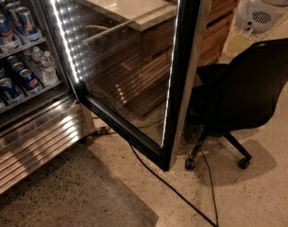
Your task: Close right fridge door
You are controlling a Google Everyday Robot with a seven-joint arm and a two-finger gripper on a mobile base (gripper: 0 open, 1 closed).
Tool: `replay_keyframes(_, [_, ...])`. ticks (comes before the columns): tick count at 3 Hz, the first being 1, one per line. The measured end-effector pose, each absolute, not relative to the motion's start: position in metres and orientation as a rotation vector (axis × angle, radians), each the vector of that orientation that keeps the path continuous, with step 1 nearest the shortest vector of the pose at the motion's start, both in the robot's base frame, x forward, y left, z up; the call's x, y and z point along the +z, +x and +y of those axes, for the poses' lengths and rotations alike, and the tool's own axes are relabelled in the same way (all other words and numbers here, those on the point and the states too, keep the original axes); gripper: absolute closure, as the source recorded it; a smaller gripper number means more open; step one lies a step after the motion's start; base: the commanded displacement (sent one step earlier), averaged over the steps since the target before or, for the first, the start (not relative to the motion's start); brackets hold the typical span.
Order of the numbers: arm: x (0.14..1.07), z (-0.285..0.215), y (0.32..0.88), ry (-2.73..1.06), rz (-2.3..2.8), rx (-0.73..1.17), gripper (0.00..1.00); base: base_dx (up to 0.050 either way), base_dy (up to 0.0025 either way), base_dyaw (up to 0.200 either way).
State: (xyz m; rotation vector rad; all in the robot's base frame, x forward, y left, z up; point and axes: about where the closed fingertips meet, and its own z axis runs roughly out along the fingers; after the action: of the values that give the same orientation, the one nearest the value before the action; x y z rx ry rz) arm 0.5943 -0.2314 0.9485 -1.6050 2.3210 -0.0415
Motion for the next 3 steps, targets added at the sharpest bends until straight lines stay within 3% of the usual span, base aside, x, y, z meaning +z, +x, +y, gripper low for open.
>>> replay_keyframes(1, [0.949, -0.231, 0.594, -1.605, 2.321, -0.042, 1.0, 0.0, 0.0, 0.0])
replay_keyframes(2, [0.944, -0.23, 0.641, -1.559, 2.352, -0.06, 1.0, 0.0, 0.0, 0.0])
replay_keyframes(3, [0.923, -0.229, 0.648, -1.566, 2.366, -0.062, 1.0, 0.0, 0.0, 0.0])
